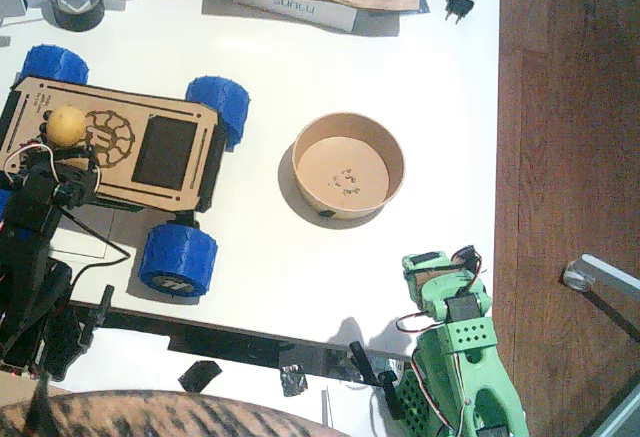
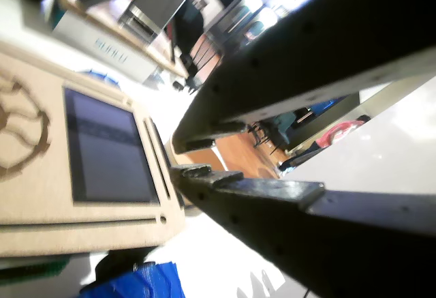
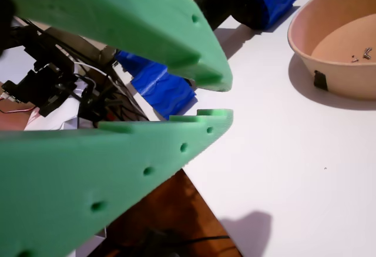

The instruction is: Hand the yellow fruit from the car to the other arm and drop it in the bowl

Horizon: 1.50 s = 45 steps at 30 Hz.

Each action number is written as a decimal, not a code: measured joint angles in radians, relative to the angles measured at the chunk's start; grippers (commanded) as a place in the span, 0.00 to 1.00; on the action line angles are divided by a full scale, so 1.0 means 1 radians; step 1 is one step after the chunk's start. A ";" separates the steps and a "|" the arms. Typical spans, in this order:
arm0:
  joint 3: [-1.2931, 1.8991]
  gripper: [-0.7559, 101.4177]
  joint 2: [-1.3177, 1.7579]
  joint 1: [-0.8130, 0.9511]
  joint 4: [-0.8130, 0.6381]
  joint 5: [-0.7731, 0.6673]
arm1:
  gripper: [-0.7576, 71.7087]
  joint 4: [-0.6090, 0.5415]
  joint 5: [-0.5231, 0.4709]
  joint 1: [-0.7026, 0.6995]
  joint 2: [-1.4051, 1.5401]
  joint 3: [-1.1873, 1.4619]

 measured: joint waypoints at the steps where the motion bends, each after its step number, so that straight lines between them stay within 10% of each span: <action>1: 0.000 0.01 -0.002 -0.014 0.000 0.000 | 0.01 0.000 0.000 0.000 0.000 0.000; 45: -0.112 0.01 -0.356 -0.396 -0.221 0.000 | 0.01 0.000 0.003 -0.009 0.041 0.000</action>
